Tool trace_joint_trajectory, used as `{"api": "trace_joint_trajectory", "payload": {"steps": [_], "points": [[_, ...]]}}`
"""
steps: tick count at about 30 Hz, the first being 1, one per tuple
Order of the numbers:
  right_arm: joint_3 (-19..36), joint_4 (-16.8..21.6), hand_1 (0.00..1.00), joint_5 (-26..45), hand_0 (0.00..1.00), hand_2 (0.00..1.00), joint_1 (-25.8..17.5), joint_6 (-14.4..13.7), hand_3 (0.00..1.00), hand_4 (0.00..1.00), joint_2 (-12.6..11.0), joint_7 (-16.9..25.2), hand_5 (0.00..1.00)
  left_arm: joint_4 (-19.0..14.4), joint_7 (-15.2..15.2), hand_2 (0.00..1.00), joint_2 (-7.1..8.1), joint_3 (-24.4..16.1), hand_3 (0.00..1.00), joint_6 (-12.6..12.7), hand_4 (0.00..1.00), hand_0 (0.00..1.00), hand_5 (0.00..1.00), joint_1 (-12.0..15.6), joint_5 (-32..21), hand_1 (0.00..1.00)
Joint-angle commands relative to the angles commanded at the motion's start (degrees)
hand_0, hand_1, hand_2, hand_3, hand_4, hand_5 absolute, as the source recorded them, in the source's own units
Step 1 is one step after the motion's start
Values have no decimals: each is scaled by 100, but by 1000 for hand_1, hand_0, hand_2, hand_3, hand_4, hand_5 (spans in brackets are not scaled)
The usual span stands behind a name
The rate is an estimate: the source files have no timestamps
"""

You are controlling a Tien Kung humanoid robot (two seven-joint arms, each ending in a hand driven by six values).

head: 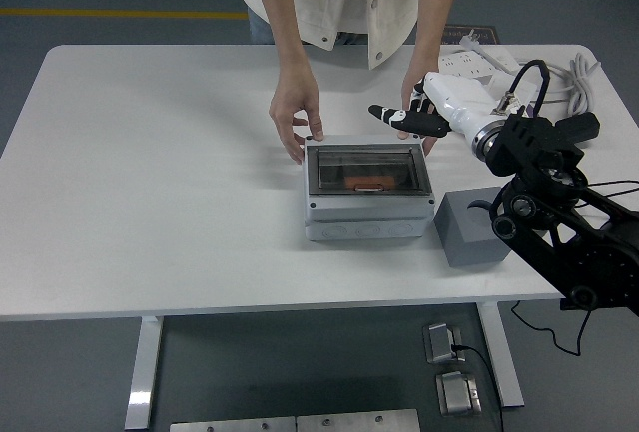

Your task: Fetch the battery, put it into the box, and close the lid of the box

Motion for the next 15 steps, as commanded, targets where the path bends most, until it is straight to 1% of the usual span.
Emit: {"api": "trace_joint_trajectory", "payload": {"steps": [3,4,5,6,8,9,10,15], "points": [[438,-44,378,401,271,395,-233,-281,353,911,-46,395,998,0,-2,545,-12,-6,533,1,310,452,2,7,2,587],[608,-100,358,603,257,378,-335,-397,347,912,-56,585,998,0,-4,544,-18,-5,533,0,309,453,2,11,0,586],[784,-174,358,821,257,378,-432,-518,347,912,-58,787,998,0,-6,544,-25,-7,533,0,309,453,2,14,-2,586],[915,-227,358,996,257,378,-494,-593,347,912,-55,944,998,0,-6,544,-29,-10,533,-1,309,453,2,16,0,586],[1236,-398,358,1477,257,378,-673,-760,347,912,-45,1390,998,0,-6,544,-42,-12,533,-3,309,453,2,20,5,586],[1365,-481,358,1683,257,378,-742,-794,347,912,-38,1583,998,0,-5,544,-47,-16,533,-4,309,453,2,21,11,586],[1490,-578,364,1889,268,403,-813,-799,373,874,-29,1774,926,0,-5,544,-52,-15,533,-6,310,453,2,22,13,586],[2084,-1094,364,3024,268,403,-1169,-620,373,874,7,2729,926,0,-4,544,-70,-29,533,-11,310,453,2,23,34,586]]}}
